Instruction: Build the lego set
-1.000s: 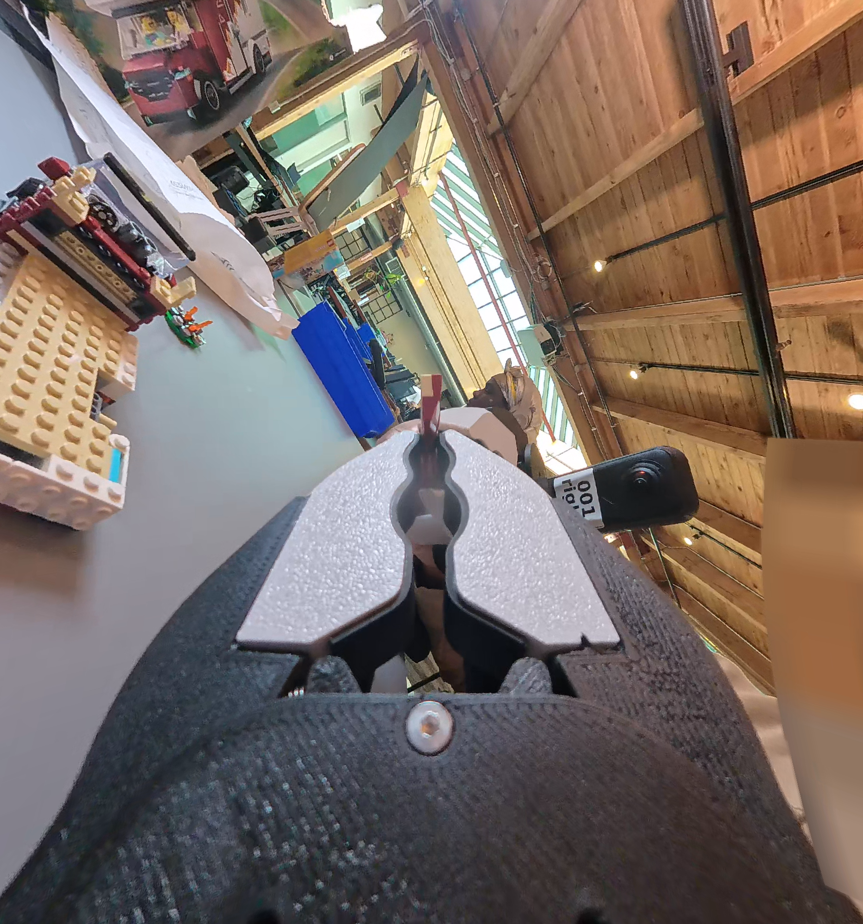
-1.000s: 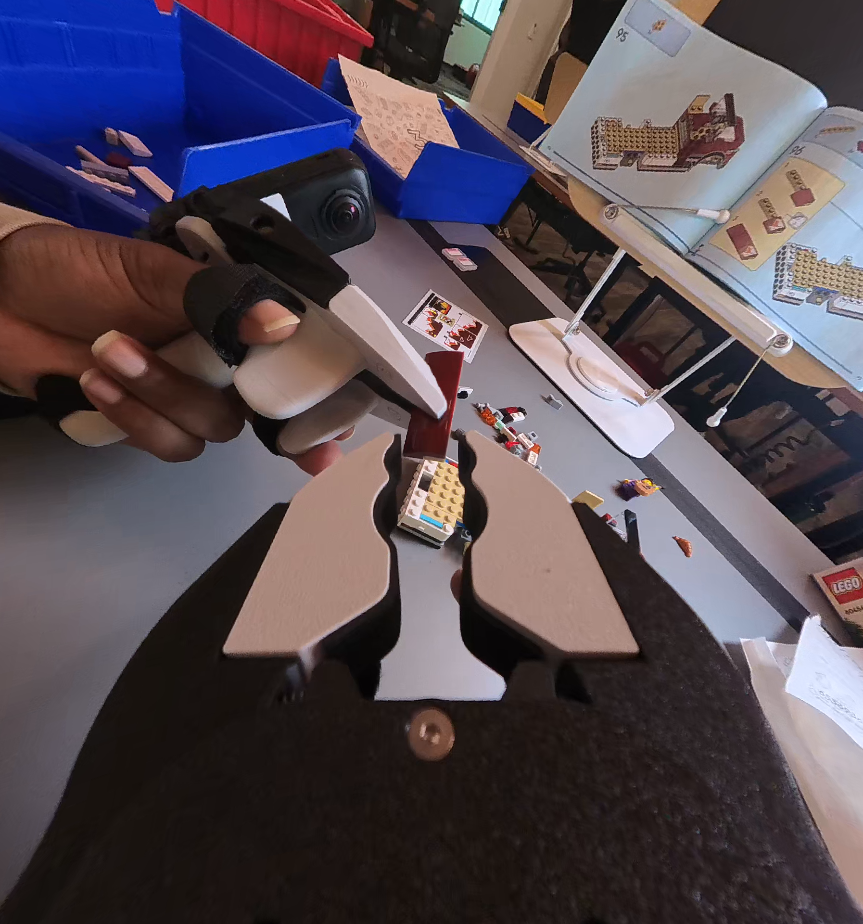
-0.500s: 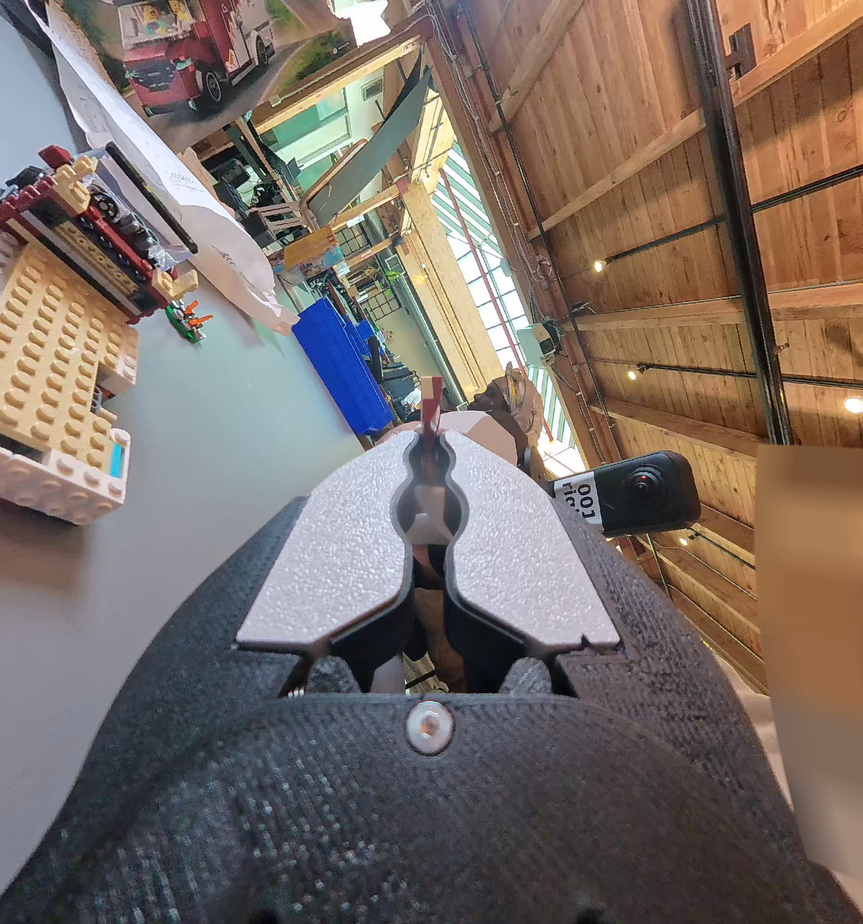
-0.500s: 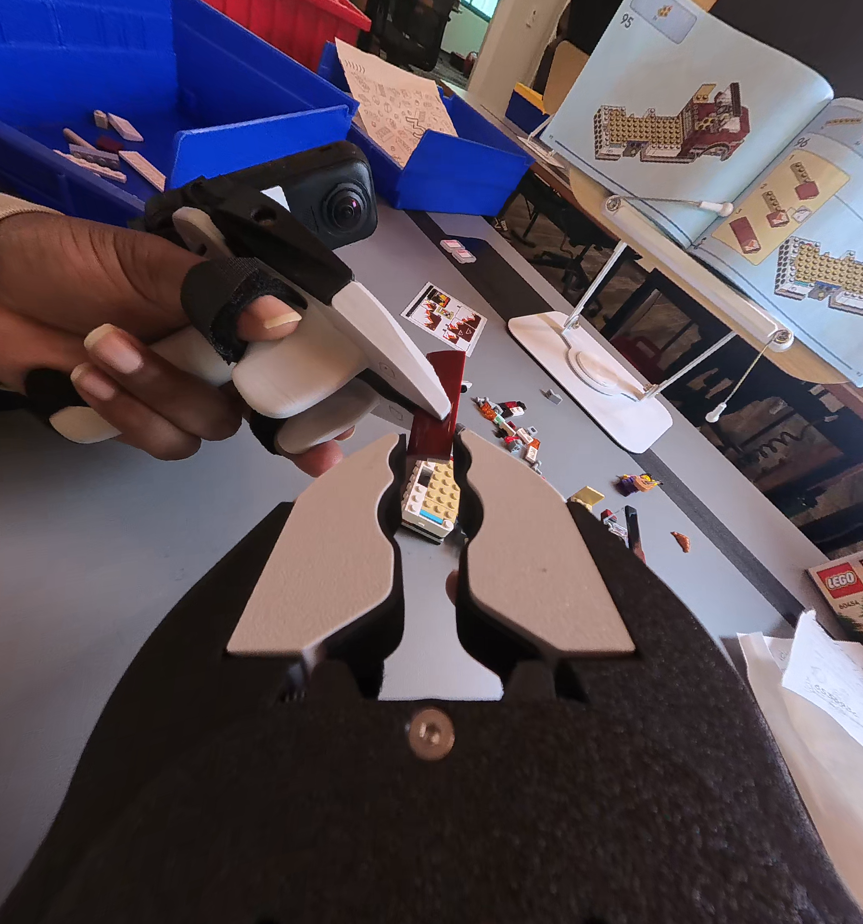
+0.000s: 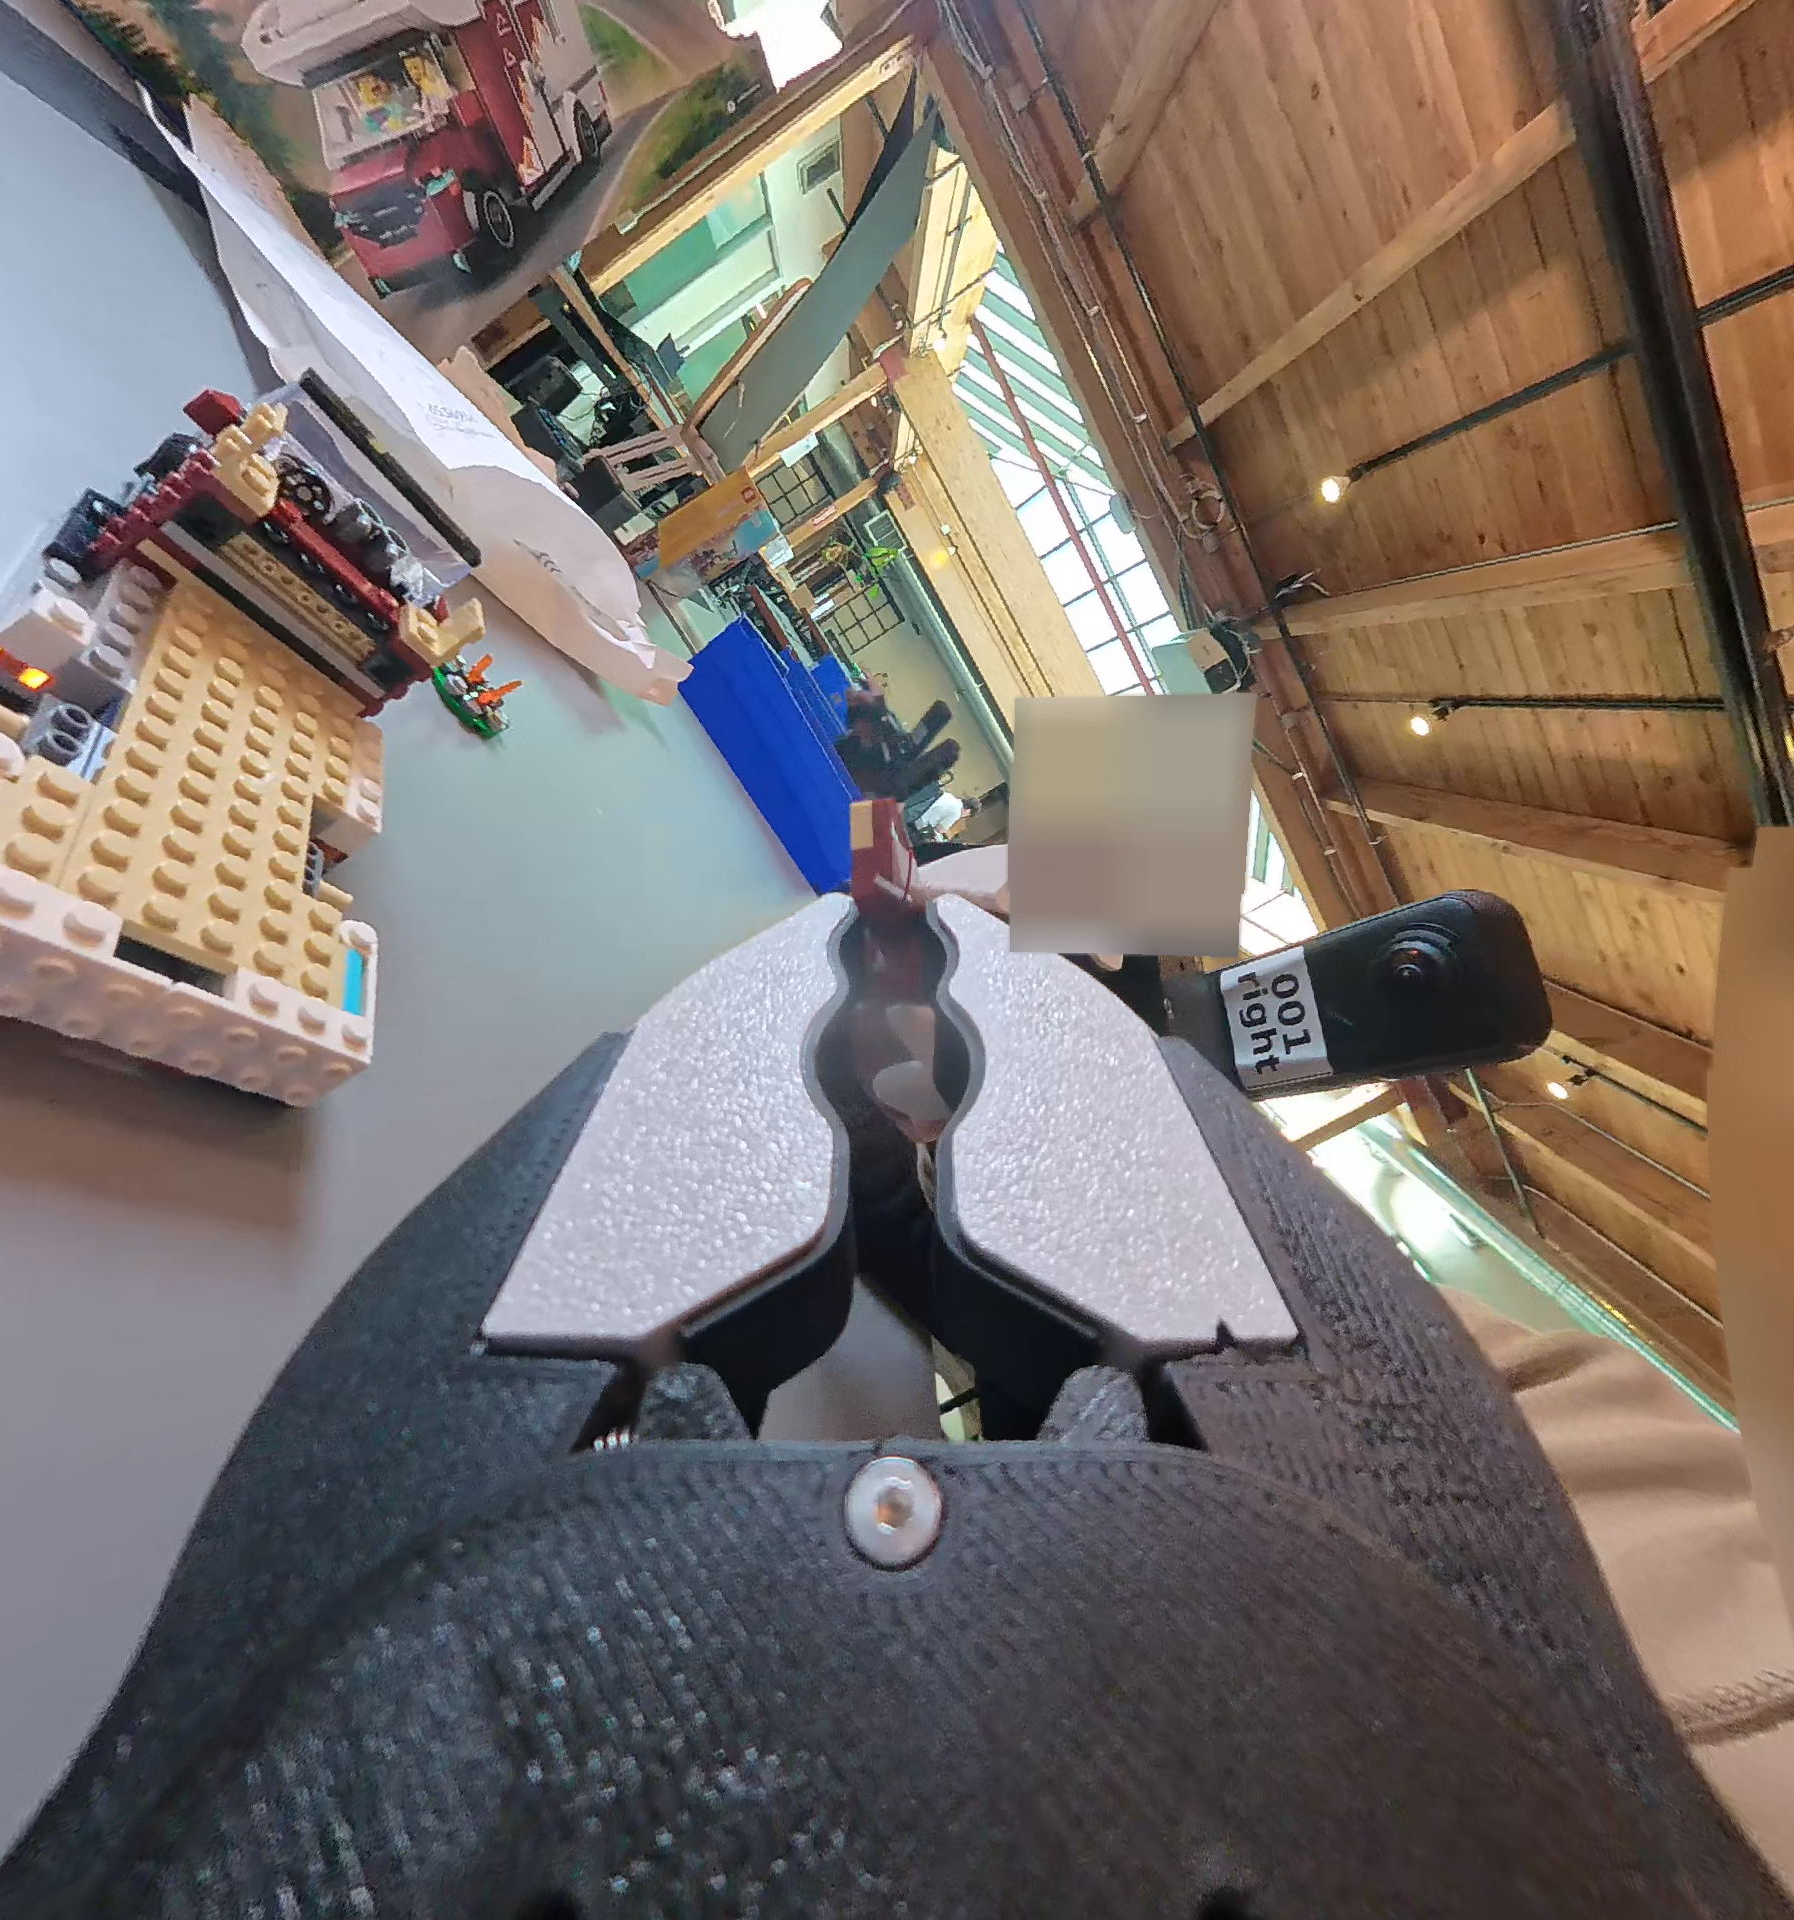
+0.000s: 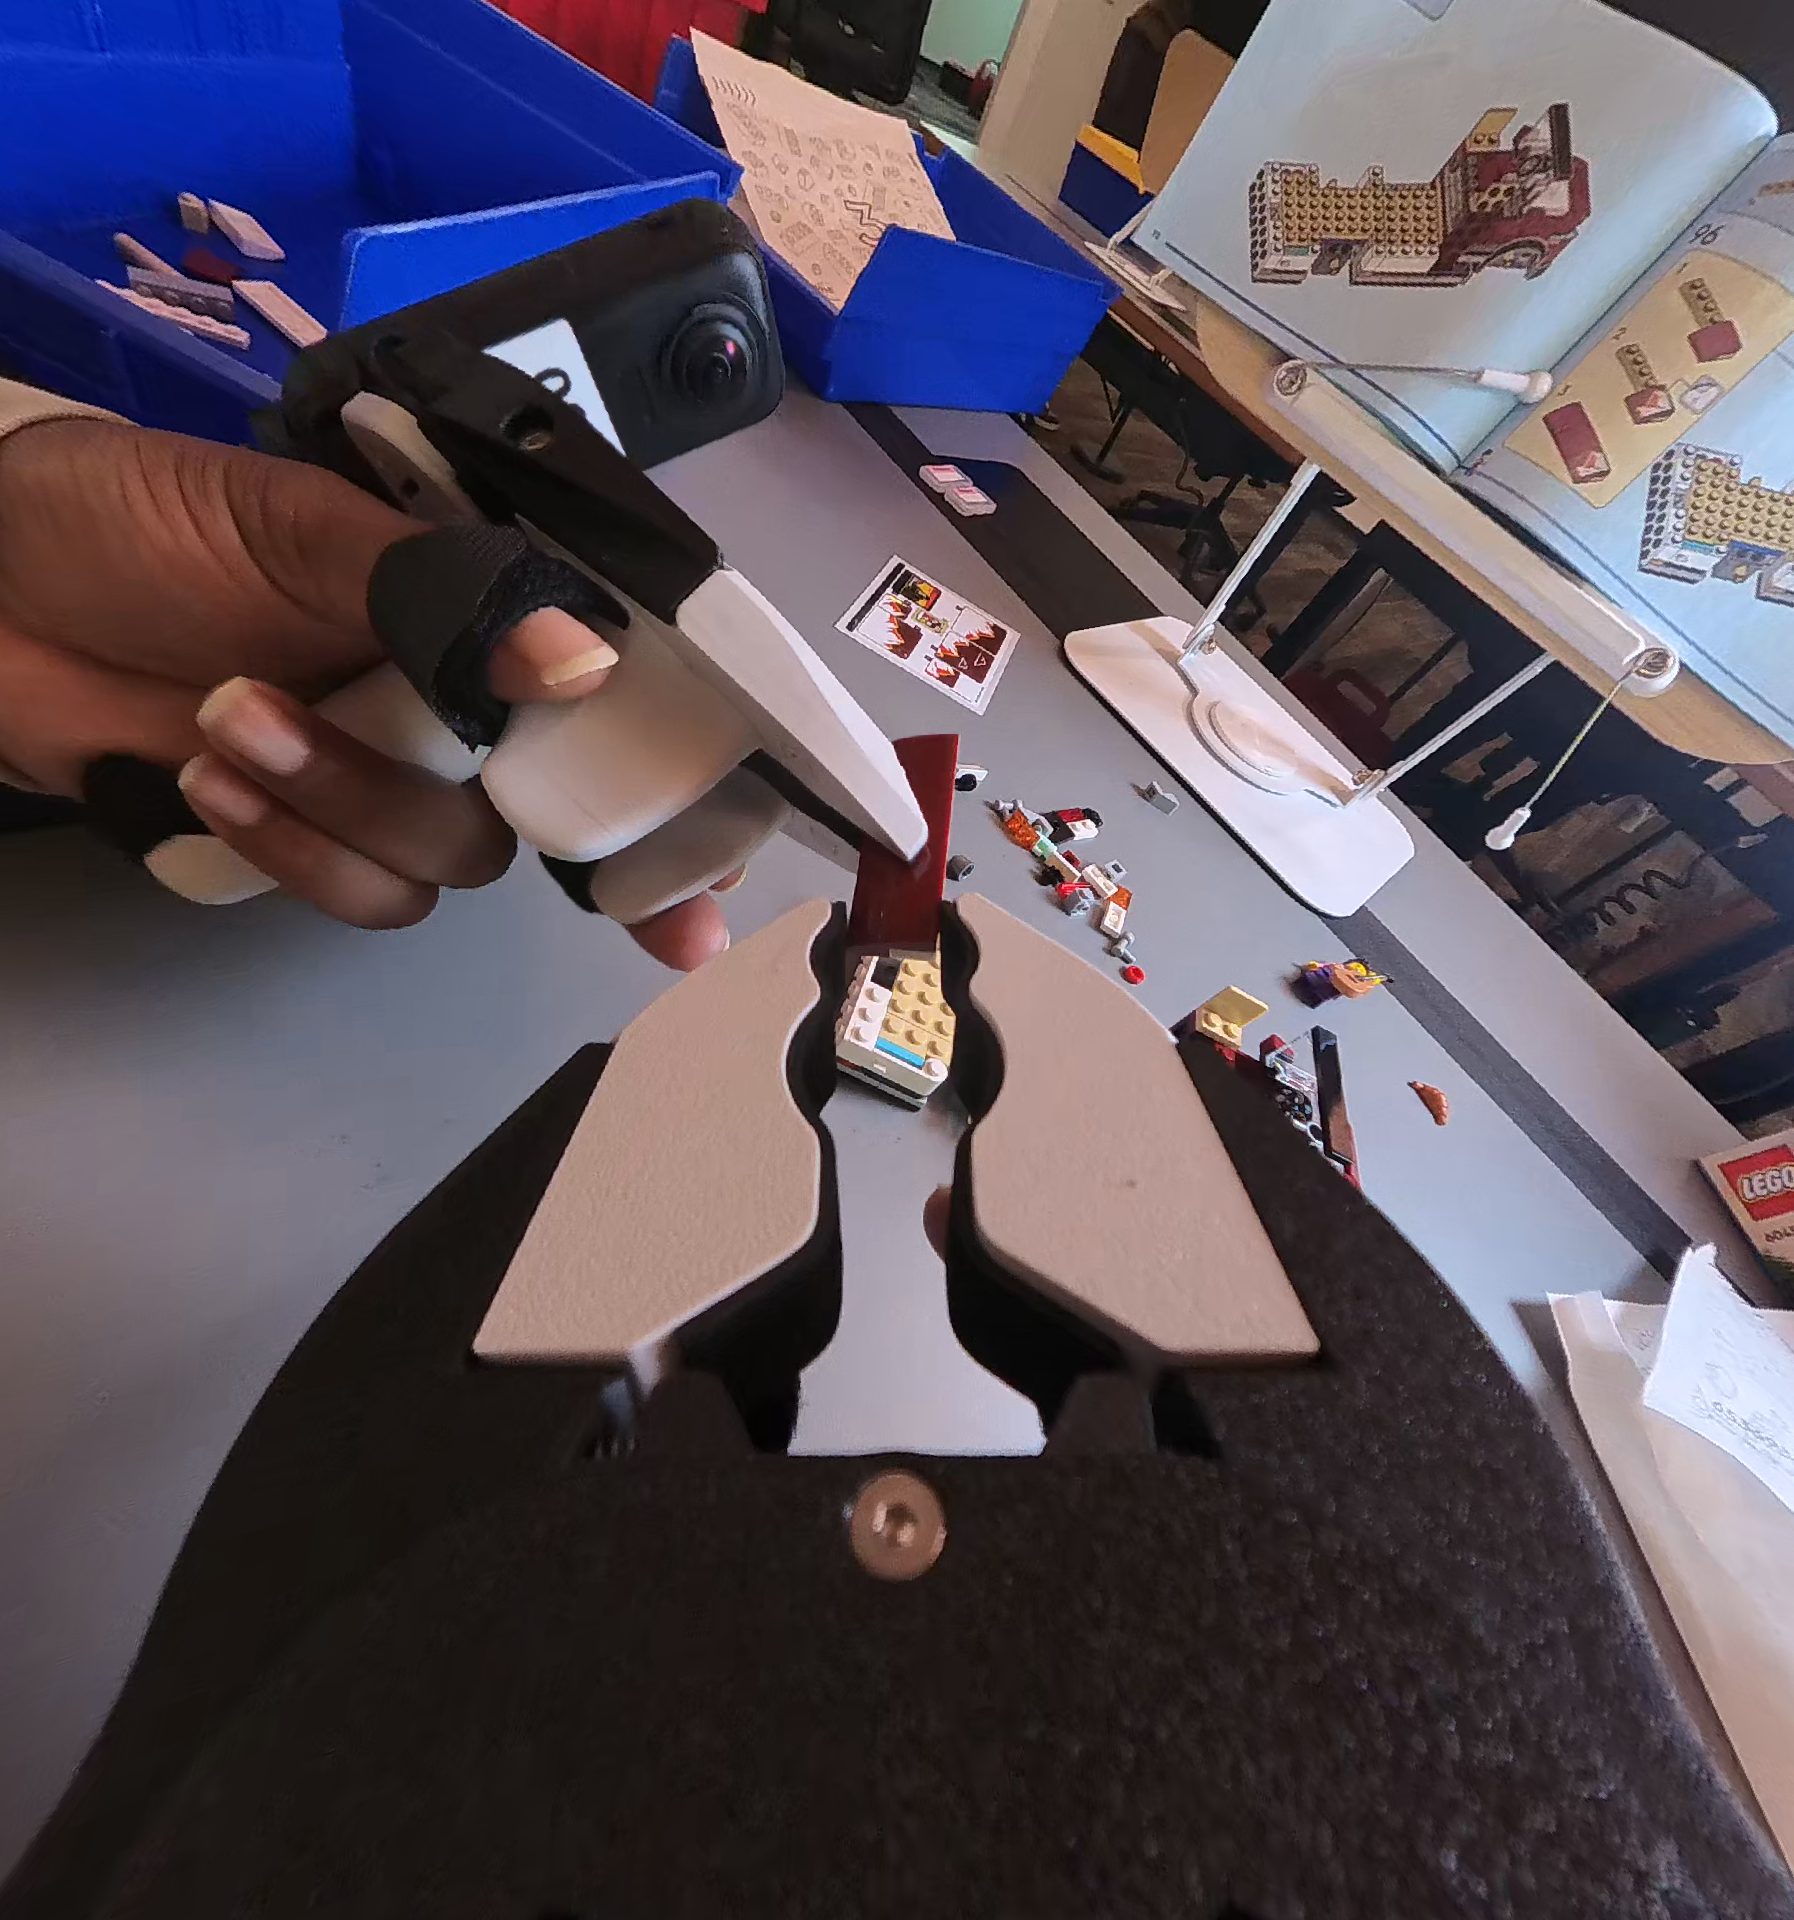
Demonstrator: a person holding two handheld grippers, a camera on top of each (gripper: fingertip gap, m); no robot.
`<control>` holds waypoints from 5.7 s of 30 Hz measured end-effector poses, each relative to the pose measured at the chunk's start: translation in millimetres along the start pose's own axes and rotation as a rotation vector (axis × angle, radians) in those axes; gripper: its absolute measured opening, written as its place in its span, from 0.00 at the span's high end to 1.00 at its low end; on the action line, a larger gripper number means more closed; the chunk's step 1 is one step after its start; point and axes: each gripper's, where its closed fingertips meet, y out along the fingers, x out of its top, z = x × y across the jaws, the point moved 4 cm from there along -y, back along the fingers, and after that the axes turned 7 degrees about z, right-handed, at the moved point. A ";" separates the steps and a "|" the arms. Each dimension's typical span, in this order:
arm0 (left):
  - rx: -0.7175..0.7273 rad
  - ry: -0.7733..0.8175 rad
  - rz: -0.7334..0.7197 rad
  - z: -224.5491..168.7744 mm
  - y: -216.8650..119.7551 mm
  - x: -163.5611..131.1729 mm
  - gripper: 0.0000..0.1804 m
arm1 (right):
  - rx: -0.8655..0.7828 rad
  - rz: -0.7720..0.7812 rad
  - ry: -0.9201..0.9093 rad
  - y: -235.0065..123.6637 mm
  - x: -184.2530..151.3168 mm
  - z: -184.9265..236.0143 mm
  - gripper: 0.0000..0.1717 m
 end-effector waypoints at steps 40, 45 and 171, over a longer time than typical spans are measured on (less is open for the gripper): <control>0.802 0.780 0.251 51.1 -32.1 15.3 0.94 | 0.384 0.363 0.001 39.1 -76.3 -7.1 0.84; 0.830 0.803 0.219 49.4 -35.1 20.3 0.93 | 0.292 0.304 0.061 37.6 -64.9 -19.7 0.80; 1.152 0.770 0.028 -8.9 -53.7 -89.5 1.00 | -0.243 0.129 0.499 -55.0 -56.6 42.7 0.97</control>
